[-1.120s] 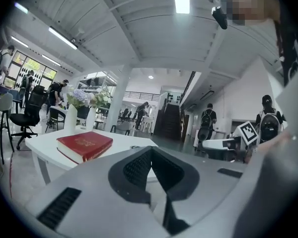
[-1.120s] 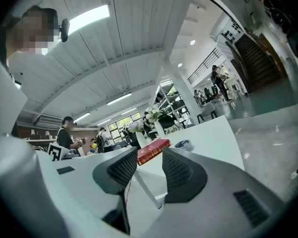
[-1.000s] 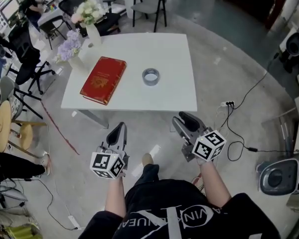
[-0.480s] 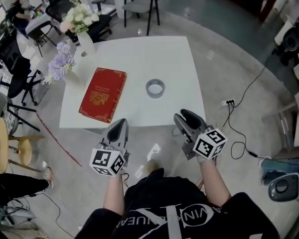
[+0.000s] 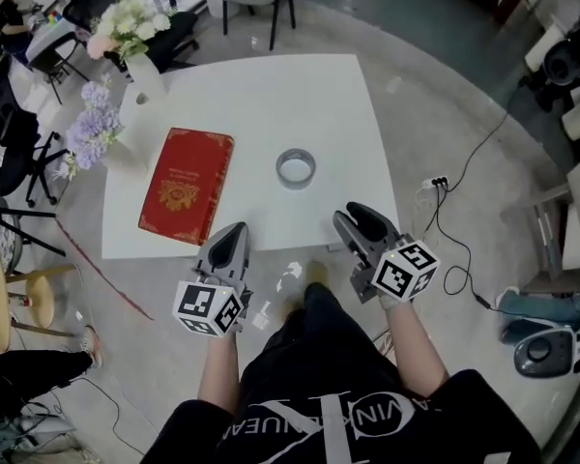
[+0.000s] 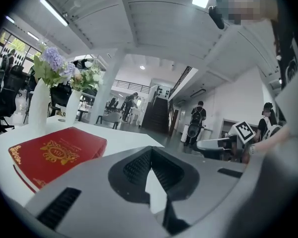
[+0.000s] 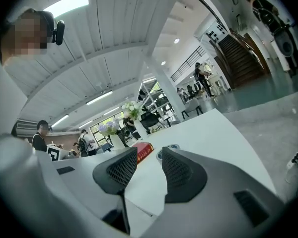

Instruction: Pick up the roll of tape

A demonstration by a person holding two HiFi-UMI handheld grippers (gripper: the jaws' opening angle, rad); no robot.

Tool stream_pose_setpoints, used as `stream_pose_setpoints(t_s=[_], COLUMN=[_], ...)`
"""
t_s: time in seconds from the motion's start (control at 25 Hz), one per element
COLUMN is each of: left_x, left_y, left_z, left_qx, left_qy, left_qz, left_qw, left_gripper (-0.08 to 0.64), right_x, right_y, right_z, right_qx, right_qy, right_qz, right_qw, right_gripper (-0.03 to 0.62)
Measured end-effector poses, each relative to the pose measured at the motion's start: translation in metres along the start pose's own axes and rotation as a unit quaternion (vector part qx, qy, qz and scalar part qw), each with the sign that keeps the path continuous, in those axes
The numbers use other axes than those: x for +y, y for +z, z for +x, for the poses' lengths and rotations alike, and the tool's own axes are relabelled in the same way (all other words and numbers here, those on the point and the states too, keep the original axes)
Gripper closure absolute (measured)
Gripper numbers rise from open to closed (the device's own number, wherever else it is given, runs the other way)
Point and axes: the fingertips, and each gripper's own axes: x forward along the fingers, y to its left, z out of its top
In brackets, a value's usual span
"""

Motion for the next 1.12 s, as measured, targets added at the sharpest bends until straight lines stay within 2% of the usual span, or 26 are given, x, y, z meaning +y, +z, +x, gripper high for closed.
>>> stream_pose_setpoints(t_s=[0.56,0.84,1.12], left_x=[0.040,0.036,0.035], left_y=[0.021,0.001,-0.015], left_z=[0.063,0.093,0.107], left_qx=[-0.008,0.022,0.039], left_qy=[0.027,0.024,0.024], left_qz=[-0.018,-0.023,-0.036], left_qw=[0.9994,0.9992,0.9983], left_gripper=[0.557,0.557,0.557], right_x=[-0.033,-0.063,-0.080], right_y=[0.021,-0.001,-0.013], right_z=[0.084,0.107,0.138], right_qx=[0.062,0.134,0.181], right_qy=[0.029,-0.001,-0.034], right_qz=[-0.005,-0.030,-0.042], right_qw=[0.998,0.991,0.982], right_gripper=[0.425,0.428,0.431])
